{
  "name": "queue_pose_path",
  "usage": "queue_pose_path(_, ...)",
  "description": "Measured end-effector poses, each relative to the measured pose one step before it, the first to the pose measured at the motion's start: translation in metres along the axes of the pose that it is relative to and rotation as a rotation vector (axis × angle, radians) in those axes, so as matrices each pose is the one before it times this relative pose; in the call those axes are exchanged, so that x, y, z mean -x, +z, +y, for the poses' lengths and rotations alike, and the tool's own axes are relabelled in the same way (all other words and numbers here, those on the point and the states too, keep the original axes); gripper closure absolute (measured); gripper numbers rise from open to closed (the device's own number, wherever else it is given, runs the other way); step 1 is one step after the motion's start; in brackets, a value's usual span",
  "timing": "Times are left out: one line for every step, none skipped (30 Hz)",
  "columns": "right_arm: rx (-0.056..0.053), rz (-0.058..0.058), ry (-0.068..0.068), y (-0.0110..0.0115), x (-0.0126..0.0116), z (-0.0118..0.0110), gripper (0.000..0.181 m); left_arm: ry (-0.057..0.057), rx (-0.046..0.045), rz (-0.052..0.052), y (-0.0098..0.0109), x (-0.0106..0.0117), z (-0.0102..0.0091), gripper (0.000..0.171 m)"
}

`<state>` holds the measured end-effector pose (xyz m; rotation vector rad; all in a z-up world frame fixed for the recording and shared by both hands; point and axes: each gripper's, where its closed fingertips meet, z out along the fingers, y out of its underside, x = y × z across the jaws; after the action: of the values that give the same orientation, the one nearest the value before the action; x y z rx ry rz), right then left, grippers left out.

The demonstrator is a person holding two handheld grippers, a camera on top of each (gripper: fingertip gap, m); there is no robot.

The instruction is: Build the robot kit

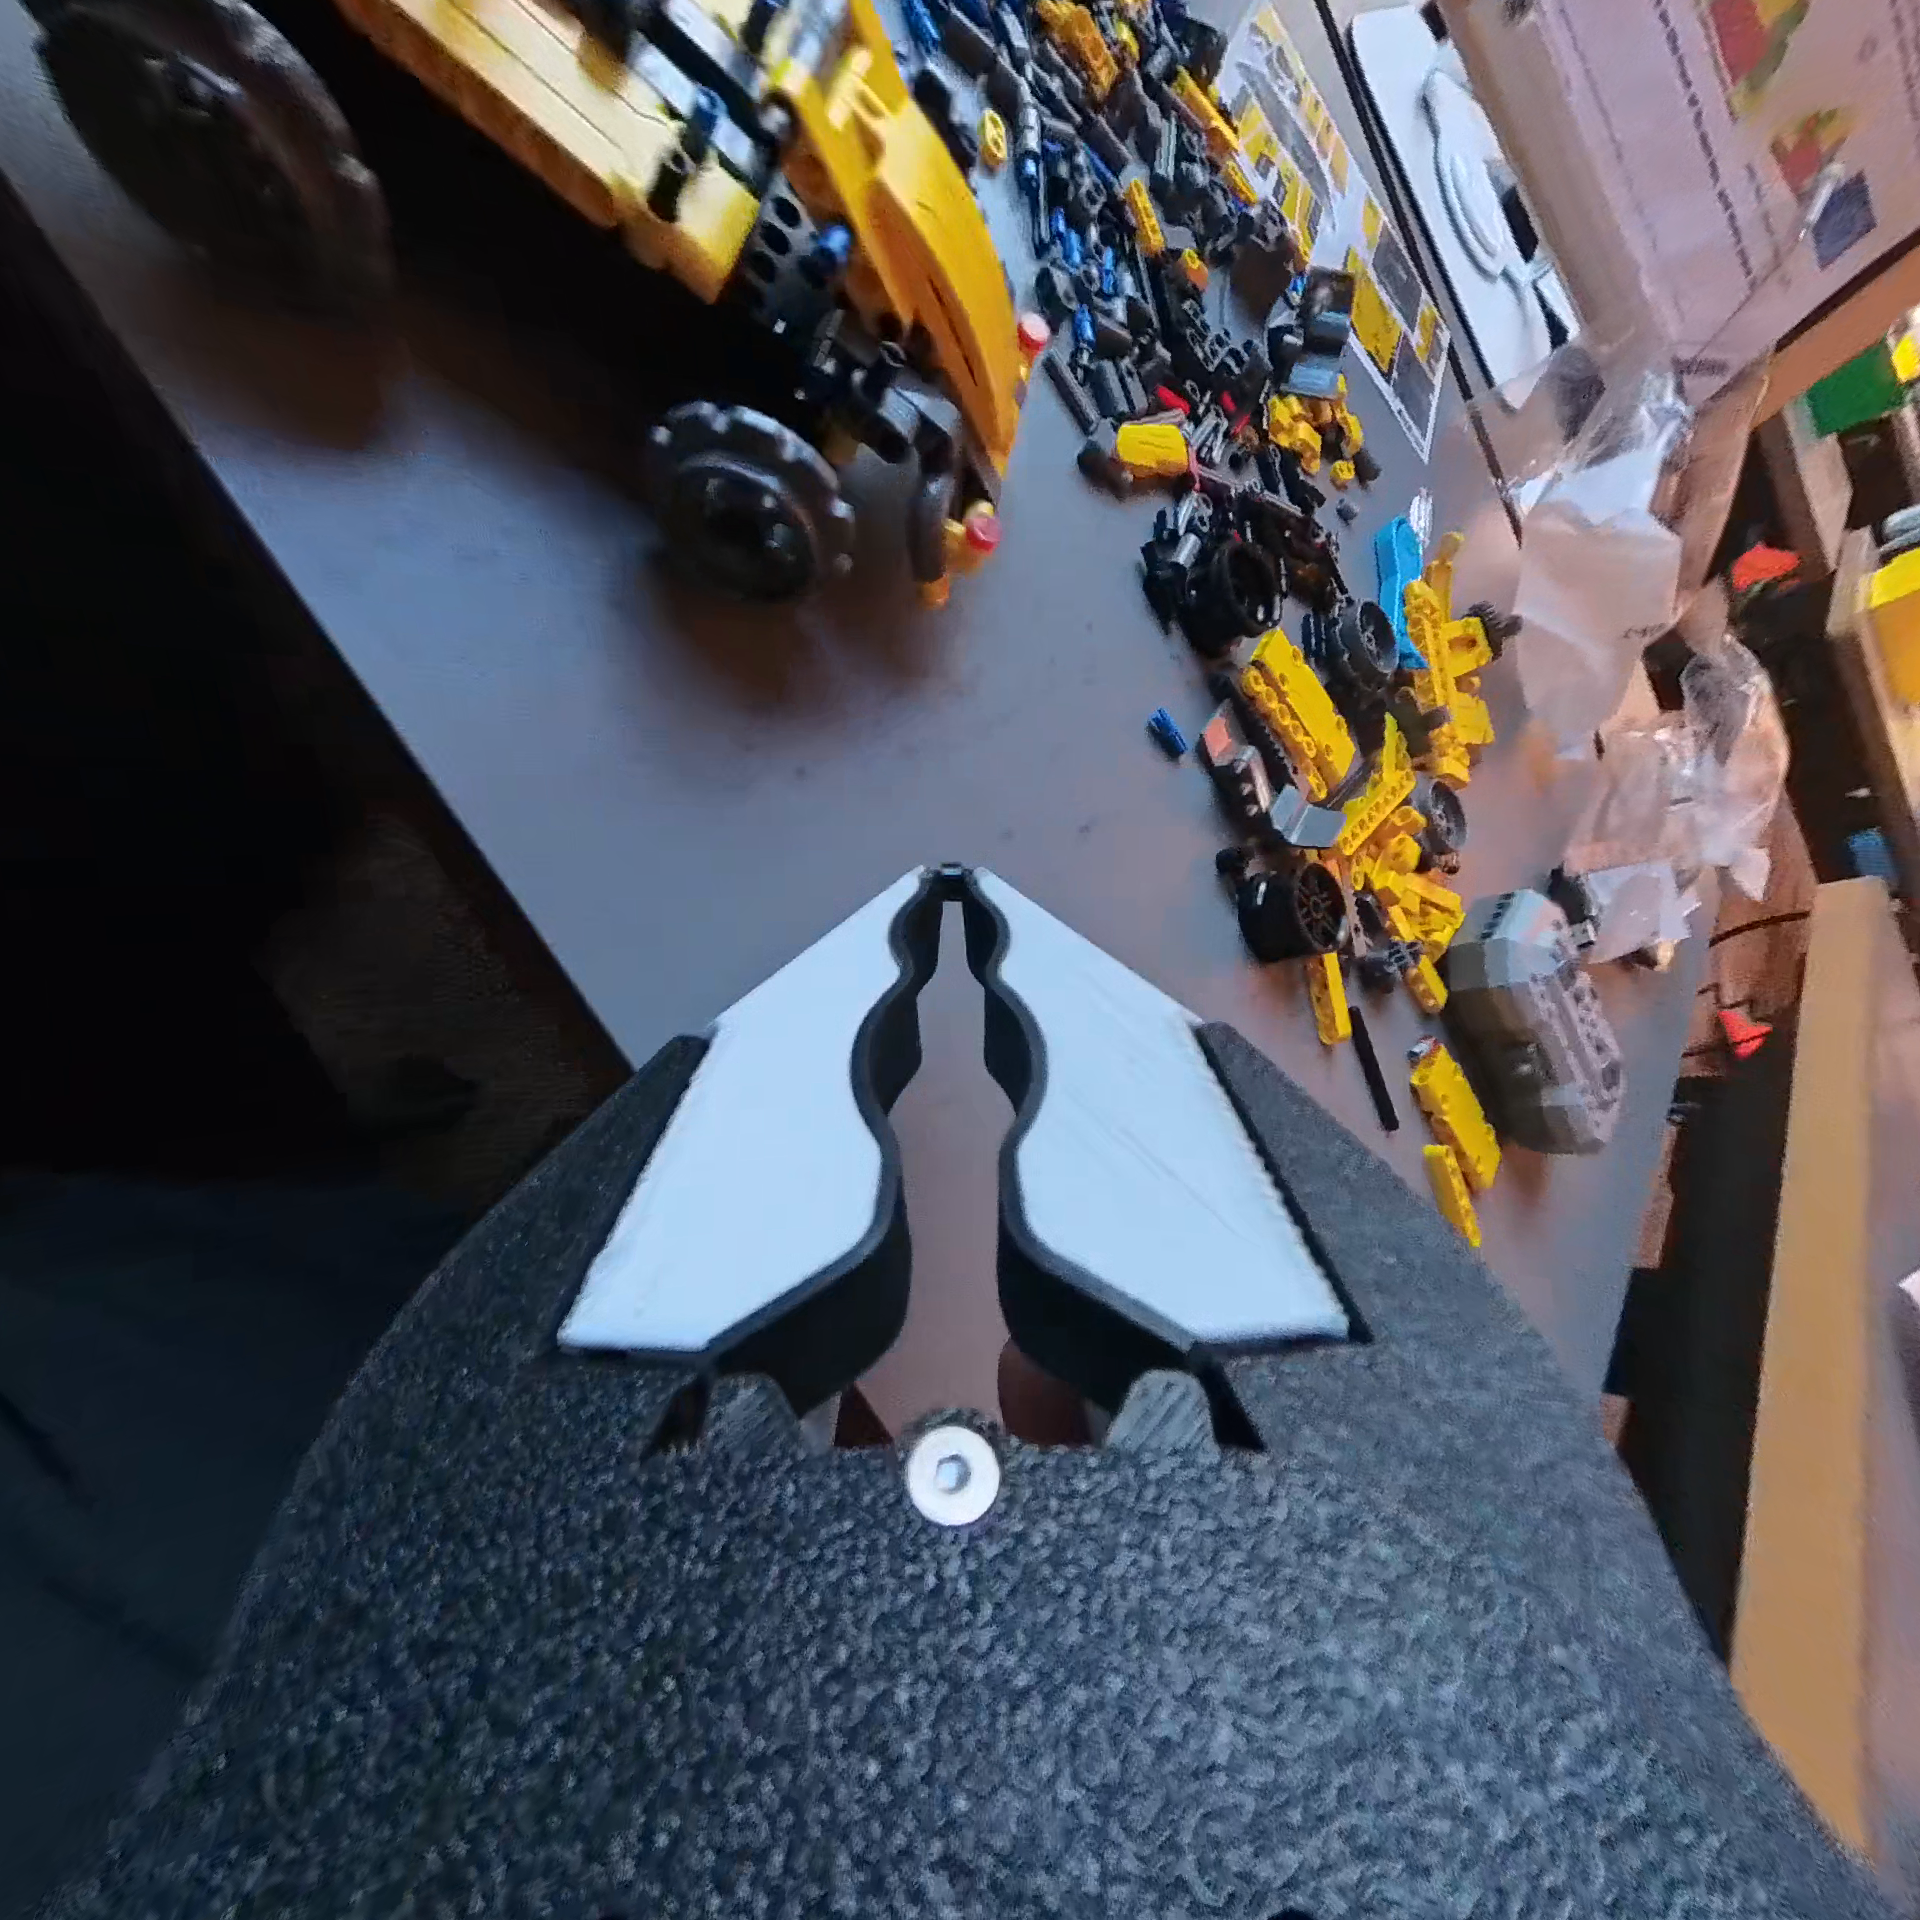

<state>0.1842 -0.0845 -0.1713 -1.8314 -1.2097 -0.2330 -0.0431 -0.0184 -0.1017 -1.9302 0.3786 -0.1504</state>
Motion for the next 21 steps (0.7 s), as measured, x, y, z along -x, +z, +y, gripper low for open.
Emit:
queue_pose_path(-0.0039, 0.0099, -0.0143, -0.00092, 0.00190, -0.00179, 0.178, 0.0195, -0.01735, -0.0274, -0.00186, 0.00414, -0.00328, 0.123)
queue_pose_path(0.0002, 0.0084, -0.0097, -0.00046, 0.00152, -0.00079, 0.178, 0.0105, -0.02271, -0.0212, -0.00232, 0.00352, -0.00475, 0.125)
queue_pose_path(-0.0006, 0.0067, -0.0028, -0.00024, 0.00128, -0.00045, 0.177, 0.0090, -0.02481, -0.0156, -0.00261, 0.00297, -0.00535, 0.126)
queue_pose_path(-0.0044, 0.0033, 0.0037, -0.00013, 0.00150, -0.00060, 0.177, 0.0131, -0.02541, -0.0216, -0.00244, 0.00388, -0.00552, 0.126)
queue_pose_path(-0.0053, -0.0009, 0.0080, 0.00014, 0.00178, -0.00029, 0.177, 0.0167, -0.02350, -0.0241, -0.00204, 0.00390, -0.00467, 0.127)
queue_pose_path(-0.0024, -0.0025, 0.0092, 0.00038, 0.00180, 0.00035, 0.177, 0.0163, -0.01639, -0.0164, -0.00126, 0.00257, -0.00299, 0.127)
queue_pose_path(0.0025, -0.0022, 0.0071, 0.00096, 0.00146, 0.00118, 0.178, 0.0136, -0.00561, -0.0062, -0.00040, 0.00072, -0.00082, 0.127)
queue_pose_path(0.0055, -0.0019, 0.0037, 0.00099, 0.00114, 0.00156, 0.177, 0.0045, 0.00311, -0.0002, 0.00014, -0.00018, 0.00107, 0.127)
queue_pose_path(0.0057, -0.0019, 0.0020, 0.00089, 0.00078, 0.00140, 0.177, -0.0019, 0.00694, 0.0059, 0.00065, -0.00108, 0.00181, 0.128)
queue_pose_path(0.0046, 0.0007, 0.0019, 0.00061, 0.00005, 0.00075, 0.177, -0.0039, 0.00853, 0.0079, 0.00094, -0.00141, 0.00204, 0.127)
queue_pose_path(0.0021, 0.0061, 0.0006, 0.00015, -0.00114, -0.00018, 0.177, -0.0028, 0.00785, 0.0103, 0.00092, -0.00177, 0.00193, 0.127)
queue_pose_path(0.0009, 0.0102, -0.0018, 0.00001, -0.00208, -0.00081, 0.177, 0.0018, 0.00822, 0.0107, 0.00092, -0.00191, 0.00199, 0.126)
queue_pose_path(0.0043, 0.0120, -0.0033, 0.00040, -0.00270, -0.00066, 0.177, 0.0043, 0.00963, 0.0074, 0.00075, -0.00152, 0.00193, 0.126)
queue_pose_path(0.0124, 0.0134, -0.0043, 0.00124, -0.00311, 0.00047, 0.177, 0.0031, 0.00654, 0.0086, 0.00049, -0.00180, 0.00119, 0.126)
queue_pose_path(0.0202, 0.0104, -0.0063, 0.00206, -0.00277, 0.00137, 0.177, 0.0010, 0.00290, 0.0079, 0.00001, -0.00166, 0.00052, 0.126)
queue_pose_path(0.0221, 0.0067, -0.0079, 0.00221, -0.00198, 0.00176, 0.177, 0.0020, 0.00125, 0.0048, -0.00002, -0.00115, 0.00013, 0.126)
queue_pose_path(0.0164, 0.0085, -0.0077, 0.00167, -0.00188, 0.00074, 0.177, 0.0035, 0.00068, 0.0009, -0.00003, -0.00038, -0.00002, 0.125)
queue_pose_path(0.0066, 0.0067, -0.0074, 0.00083, -0.00115, -0.00051, 0.177, 0.0031, -0.00042, 0.0012, 0.00002, -0.00052, 0.00004, 0.126)
queue_pose_path(-0.0002, 0.0028, -0.0074, 0.00032, -0.00022, -0.00145, 0.177, 0.0015, 0.00118, 0.0022, 0.00032, -0.00060, 0.00038, 0.126)
queue_pose_path(-0.0008, 0.0057, -0.0081, 0.00003, -0.00020, -0.00120, 0.177, 0.0005, 0.00461, 0.0014, 0.00041, -0.00051, 0.00097, 0.125)
queue_pose_path(0.0015, 0.0060, -0.0083, 0.00025, -0.00012, -0.00073, 0.177, 0.0002, 0.00450, 0.0014, 0.00054, -0.00060, 0.00090, 0.126)
